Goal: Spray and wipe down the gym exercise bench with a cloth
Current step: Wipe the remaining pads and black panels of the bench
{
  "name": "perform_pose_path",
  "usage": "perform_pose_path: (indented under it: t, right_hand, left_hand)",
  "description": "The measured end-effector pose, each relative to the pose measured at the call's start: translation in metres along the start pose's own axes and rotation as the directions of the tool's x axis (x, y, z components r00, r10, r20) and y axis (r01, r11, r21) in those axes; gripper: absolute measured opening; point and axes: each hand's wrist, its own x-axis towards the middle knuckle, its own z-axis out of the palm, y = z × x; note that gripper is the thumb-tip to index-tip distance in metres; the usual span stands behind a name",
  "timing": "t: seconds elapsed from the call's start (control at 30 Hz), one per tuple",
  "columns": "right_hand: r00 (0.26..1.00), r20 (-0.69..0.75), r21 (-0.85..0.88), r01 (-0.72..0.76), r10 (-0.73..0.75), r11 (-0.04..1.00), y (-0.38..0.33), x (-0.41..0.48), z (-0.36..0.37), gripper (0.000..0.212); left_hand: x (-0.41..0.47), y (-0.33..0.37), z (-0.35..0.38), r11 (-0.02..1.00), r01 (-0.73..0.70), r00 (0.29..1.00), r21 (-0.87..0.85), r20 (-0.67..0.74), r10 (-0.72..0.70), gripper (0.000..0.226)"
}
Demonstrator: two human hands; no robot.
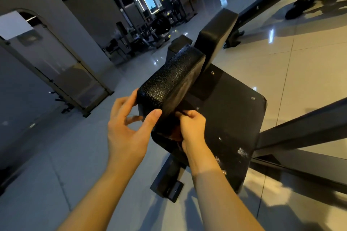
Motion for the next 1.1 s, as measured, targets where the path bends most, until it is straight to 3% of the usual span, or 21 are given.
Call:
perform_pose_path:
  t: [0.1,0.17,0.23,0.3,0.4,0.47,0.6,0.67,0.77,0.83,0.9,0.97,1.1]
  right_hand:
    - [0.989,-0.057,0.085,0.139,-0.135,0.987,-0.025,-0.004,-0.005,0.014]
    - [0.949,-0.101,0.206,0.314,-0.299,0.927,-0.057,-0.005,-0.011,0.018]
    - [0.898,-0.159,0.182,0.435,-0.410,0.882,-0.072,0.000,-0.011,0.015]
    - [0.907,-0.180,0.095,0.402,-0.381,0.911,-0.059,0.010,-0.005,0.014]
    - [0.986,-0.085,-0.014,0.142,-0.143,0.990,-0.015,0.019,0.001,0.018]
    - [0.996,-0.039,-0.047,0.082,-0.084,0.996,-0.005,0.014,-0.003,0.013]
    - [0.915,-0.115,0.149,0.402,-0.388,0.903,-0.060,0.009,-0.015,0.021]
    - [0.860,-0.164,0.138,0.506,-0.484,0.852,-0.082,0.020,-0.016,0.020]
    - [0.902,-0.175,-0.007,0.400,-0.395,0.916,-0.065,0.034,-0.006,0.016]
    - [0.968,-0.091,-0.031,0.234,-0.236,0.972,-0.039,0.039,-0.006,0.014]
    - [0.983,-0.024,-0.050,0.178,-0.179,0.983,-0.037,0.036,-0.011,0.020]
    - [0.969,-0.032,-0.050,0.241,-0.243,0.969,-0.055,0.029,-0.016,0.023]
    - [0.874,-0.124,0.015,0.476,-0.470,0.879,-0.089,0.031,-0.021,0.019]
  left_hand:
    - [0.000,-0.003,0.001,1.000,-0.003,1.000,-0.008,-0.004,0.003,0.064]
    - [0.001,-0.004,0.000,1.000,-0.004,1.000,-0.004,0.000,0.004,0.065]
    - [0.002,-0.005,-0.001,1.000,-0.002,1.000,0.006,-0.002,0.002,0.066]
    - [0.001,-0.004,0.000,1.000,-0.003,1.000,0.004,-0.004,0.003,0.066]
    - [0.000,-0.004,0.000,1.000,0.005,1.000,-0.008,-0.005,-0.005,0.067]
    - [0.000,-0.004,-0.002,1.000,0.017,1.000,-0.010,0.006,-0.017,0.068]
    - [0.002,-0.003,-0.002,1.000,0.017,1.000,0.003,0.001,-0.017,0.069]
    - [0.001,-0.004,-0.001,1.000,0.015,1.000,0.018,-0.007,-0.015,0.069]
    - [0.000,-0.002,-0.001,1.000,0.024,1.000,0.008,-0.015,-0.024,0.068]
    - [-0.001,0.000,0.000,1.000,0.021,1.000,-0.005,-0.018,-0.021,0.068]
    - [-0.001,0.000,0.000,1.000,0.008,1.000,-0.007,-0.014,-0.008,0.068]
    - [-0.001,0.001,0.000,1.000,0.012,1.000,-0.001,-0.012,-0.012,0.068]
    - [0.000,0.000,0.000,1.000,0.015,1.000,0.027,-0.018,-0.015,0.067]
